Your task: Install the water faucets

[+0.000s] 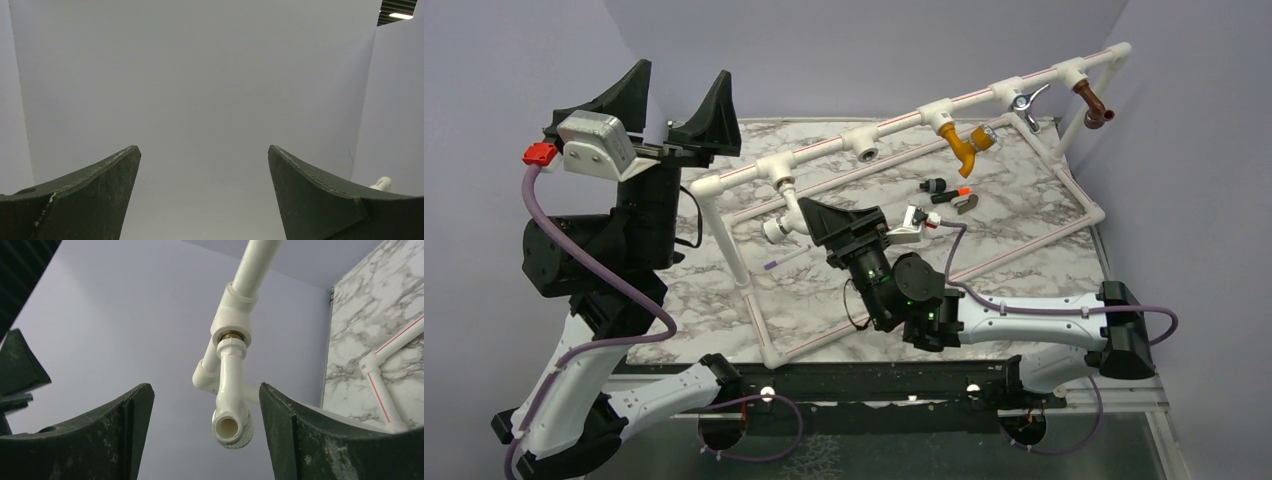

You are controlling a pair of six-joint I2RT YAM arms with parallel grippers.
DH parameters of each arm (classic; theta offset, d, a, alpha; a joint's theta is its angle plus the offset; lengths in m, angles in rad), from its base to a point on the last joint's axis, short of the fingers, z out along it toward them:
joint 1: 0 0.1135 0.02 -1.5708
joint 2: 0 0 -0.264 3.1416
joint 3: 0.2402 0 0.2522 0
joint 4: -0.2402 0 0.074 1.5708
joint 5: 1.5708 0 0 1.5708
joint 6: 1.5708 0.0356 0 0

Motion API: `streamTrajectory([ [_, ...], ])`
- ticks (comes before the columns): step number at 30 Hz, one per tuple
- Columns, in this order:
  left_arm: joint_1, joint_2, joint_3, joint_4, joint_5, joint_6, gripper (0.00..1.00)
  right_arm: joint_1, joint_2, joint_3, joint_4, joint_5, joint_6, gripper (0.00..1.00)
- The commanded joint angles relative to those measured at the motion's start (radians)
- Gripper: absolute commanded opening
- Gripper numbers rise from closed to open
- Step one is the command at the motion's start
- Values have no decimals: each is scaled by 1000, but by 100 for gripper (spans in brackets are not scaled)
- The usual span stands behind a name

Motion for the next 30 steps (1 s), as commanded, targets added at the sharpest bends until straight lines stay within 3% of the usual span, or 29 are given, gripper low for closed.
streamTrajectory([
  [1,-13,2,30,-1,-28,18,99,3,-65,4,-33,-125,-306,82],
  [10,-17,2,36,-6,-22,9,99,2,-185,-19,-133,-270,-823,82],
  [16,-17,7,40,-13,-12,1,99,2,-241,51,-314,-437,-1213,82],
  [19,-17,9,41,-16,-10,-2,99,3,-254,88,-417,-493,-1416,90],
  [30,-17,17,43,-19,-5,-4,99,3,-335,26,-590,-673,-2084,90],
])
